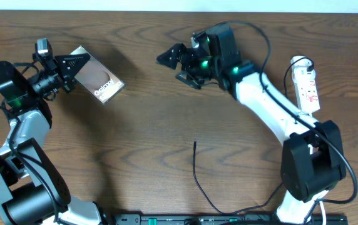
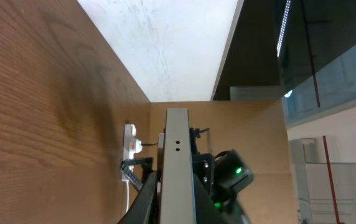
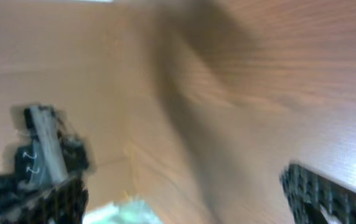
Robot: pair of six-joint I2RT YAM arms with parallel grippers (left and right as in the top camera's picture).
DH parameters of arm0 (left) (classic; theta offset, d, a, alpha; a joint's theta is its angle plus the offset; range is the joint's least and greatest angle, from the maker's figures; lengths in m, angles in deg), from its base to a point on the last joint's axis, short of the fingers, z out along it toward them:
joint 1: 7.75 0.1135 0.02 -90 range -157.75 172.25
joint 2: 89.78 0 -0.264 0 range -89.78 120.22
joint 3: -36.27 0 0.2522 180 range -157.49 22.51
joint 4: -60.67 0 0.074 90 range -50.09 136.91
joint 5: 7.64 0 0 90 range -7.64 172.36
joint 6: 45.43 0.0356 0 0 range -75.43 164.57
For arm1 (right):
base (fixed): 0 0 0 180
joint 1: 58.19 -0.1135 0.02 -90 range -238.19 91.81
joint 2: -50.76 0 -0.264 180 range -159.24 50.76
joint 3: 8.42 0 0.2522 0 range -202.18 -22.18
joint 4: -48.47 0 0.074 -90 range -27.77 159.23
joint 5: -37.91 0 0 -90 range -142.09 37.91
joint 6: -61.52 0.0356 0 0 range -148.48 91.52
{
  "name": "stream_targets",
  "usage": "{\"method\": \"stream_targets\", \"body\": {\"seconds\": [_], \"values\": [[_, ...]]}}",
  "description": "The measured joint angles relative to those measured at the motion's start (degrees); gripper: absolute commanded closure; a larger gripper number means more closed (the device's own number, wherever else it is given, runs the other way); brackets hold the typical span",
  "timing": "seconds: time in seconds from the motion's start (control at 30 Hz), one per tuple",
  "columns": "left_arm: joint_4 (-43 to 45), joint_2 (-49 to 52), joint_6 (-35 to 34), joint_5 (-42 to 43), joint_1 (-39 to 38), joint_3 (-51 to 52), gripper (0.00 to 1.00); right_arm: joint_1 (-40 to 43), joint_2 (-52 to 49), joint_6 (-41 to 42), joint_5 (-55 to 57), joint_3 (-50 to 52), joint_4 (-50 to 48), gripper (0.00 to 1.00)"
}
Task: Plug charger to phone and switch on socket
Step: 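Move the right gripper down over the black cable's connector end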
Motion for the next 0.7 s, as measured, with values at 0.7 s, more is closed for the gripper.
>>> {"method": "stream_targets", "body": {"seconds": [0.7], "values": [[-0.04,0.0,4.02,1.86,0.0,0.0,0.92,-8.76,0.22,-13.05,24.24,-0.59,42.91,0.01]]}}
